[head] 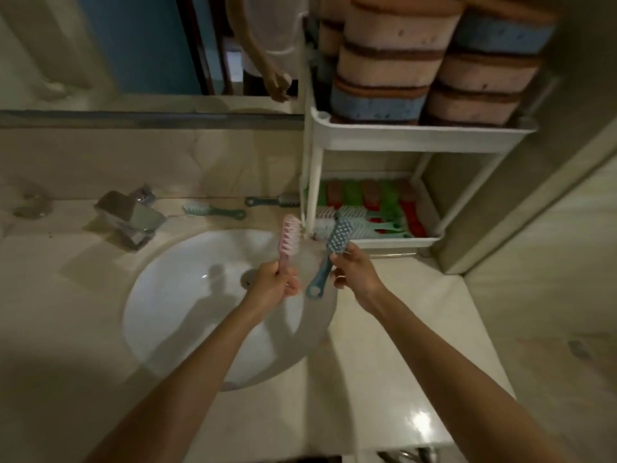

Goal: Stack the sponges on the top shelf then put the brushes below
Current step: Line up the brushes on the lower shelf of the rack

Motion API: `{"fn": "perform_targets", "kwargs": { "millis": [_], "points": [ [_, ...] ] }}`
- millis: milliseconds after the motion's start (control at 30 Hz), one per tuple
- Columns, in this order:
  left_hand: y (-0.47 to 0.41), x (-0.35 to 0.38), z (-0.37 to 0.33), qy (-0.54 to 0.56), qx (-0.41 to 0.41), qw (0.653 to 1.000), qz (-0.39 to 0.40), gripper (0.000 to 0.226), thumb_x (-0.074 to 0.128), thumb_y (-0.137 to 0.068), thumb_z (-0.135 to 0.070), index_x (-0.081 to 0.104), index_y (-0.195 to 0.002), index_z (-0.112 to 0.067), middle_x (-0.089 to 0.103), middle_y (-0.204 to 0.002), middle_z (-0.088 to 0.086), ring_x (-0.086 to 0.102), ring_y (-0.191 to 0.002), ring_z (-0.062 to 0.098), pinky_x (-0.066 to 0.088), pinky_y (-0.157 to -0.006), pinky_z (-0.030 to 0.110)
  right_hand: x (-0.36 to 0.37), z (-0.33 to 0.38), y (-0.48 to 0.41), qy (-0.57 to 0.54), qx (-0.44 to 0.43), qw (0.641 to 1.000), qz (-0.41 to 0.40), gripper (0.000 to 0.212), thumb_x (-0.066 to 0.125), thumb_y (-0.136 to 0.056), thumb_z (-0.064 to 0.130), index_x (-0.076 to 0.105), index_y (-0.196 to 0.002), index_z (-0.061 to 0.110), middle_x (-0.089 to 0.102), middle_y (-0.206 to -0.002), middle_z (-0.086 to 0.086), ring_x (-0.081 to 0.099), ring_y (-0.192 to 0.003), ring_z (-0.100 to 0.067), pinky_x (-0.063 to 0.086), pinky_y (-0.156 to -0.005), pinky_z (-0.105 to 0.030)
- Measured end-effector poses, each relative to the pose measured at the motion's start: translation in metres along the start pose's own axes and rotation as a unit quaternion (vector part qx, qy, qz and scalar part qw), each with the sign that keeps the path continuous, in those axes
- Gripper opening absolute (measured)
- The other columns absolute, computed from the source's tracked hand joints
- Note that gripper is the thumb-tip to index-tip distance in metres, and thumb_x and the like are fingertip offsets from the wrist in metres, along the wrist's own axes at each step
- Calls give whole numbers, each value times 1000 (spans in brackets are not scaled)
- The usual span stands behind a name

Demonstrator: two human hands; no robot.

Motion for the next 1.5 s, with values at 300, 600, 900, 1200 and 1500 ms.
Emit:
{"fn": "perform_targets", "kwargs": {
  "millis": [300,600,900,1200,1500],
  "points": [
    [-24,81,-33,-80,62,995,23,18,35,-96,-2,49,-86,-7,54,-59,7,52,-36,2,43,-38,11,-116,28,-58,389,-92,911,-102,37,43,-93,7,43,-130,4,58,-120,-28,56,-109,-45,45,-89,-47],
    [-46,116,-37,-35,33,999,23,30,32,-96,0,44,-72,-14,52,-59,8,49,-27,0,43,-35,10,-143,36,-113,561,-87,824,1,35,35,-95,6,49,-127,5,59,-123,-25,58,-112,-39,47,-94,-42],
    [-65,120,-41,-7,42,999,-1,30,34,-98,-2,47,-75,-16,55,-59,8,52,-30,1,45,-40,14,-144,34,-134,572,-85,816,15,32,33,-97,4,50,-124,2,56,-126,-24,55,-114,-37,43,-94,-40],
    [-75,126,-42,16,35,999,3,30,33,-100,-5,45,-75,-16,55,-57,7,52,-30,1,45,-41,16,-143,21,-142,633,-62,770,49,29,36,-95,7,53,-116,-2,57,-123,-24,55,-113,-37,45,-90,-40],
    [-71,132,-50,-25,59,998,1,26,36,-99,-9,48,-77,-15,53,-56,7,43,-27,1,36,-33,14,-138,34,-114,471,-105,874,-46,27,48,-89,9,62,-112,6,64,-116,-19,60,-108,-34,48,-87,-36]
  ]
}}
Point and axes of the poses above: each hand's wrist, its own y-axis away from the middle knuckle, its own x-axis out of the palm, z = x × y, the point moved 1 cm from there along -y, towards the middle knuckle
